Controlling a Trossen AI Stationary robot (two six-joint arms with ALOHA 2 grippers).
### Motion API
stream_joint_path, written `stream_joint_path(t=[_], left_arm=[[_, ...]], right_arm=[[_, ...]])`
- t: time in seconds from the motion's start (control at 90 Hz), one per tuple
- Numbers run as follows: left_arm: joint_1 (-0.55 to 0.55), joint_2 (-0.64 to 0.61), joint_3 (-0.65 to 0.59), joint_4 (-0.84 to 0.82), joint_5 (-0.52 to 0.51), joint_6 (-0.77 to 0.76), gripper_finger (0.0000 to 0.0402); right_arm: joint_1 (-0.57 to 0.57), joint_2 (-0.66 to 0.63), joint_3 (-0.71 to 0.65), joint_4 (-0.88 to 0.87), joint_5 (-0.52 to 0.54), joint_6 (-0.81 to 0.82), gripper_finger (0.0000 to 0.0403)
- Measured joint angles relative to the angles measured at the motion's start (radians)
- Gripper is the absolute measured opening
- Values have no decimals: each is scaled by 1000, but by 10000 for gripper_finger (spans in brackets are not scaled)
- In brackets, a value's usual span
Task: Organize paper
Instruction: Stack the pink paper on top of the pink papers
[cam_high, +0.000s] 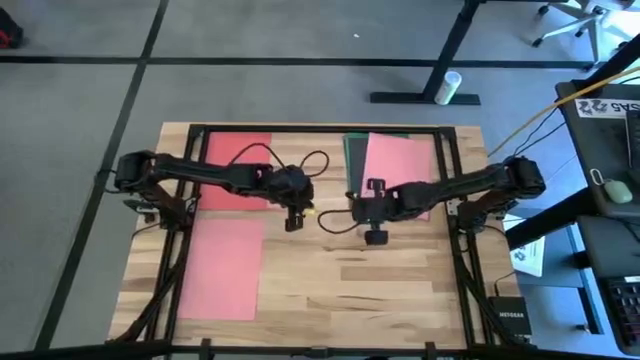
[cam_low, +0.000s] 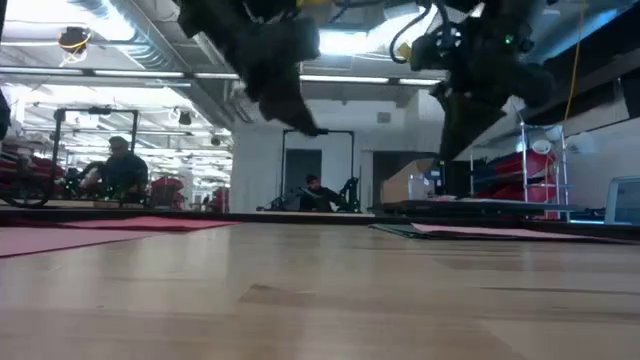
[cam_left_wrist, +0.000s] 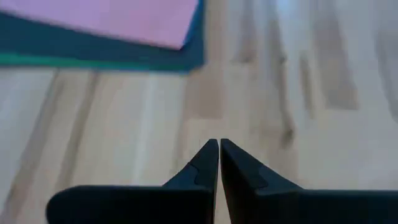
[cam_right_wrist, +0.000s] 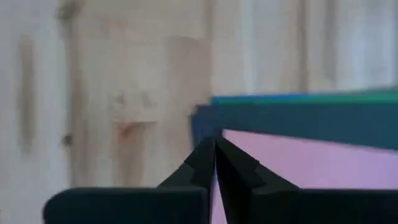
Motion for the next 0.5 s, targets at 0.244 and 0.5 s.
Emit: stream_joint_path(t=[0.244, 0.5], left_arm=[[8, -6, -98, 316, 138, -59, 0], [7, -13, -273, 707, 181, -168, 0]], right_arm=[[-10, 0, -94, 101, 39, 24, 83], [-10, 0, -222, 239, 49, -14, 122]])
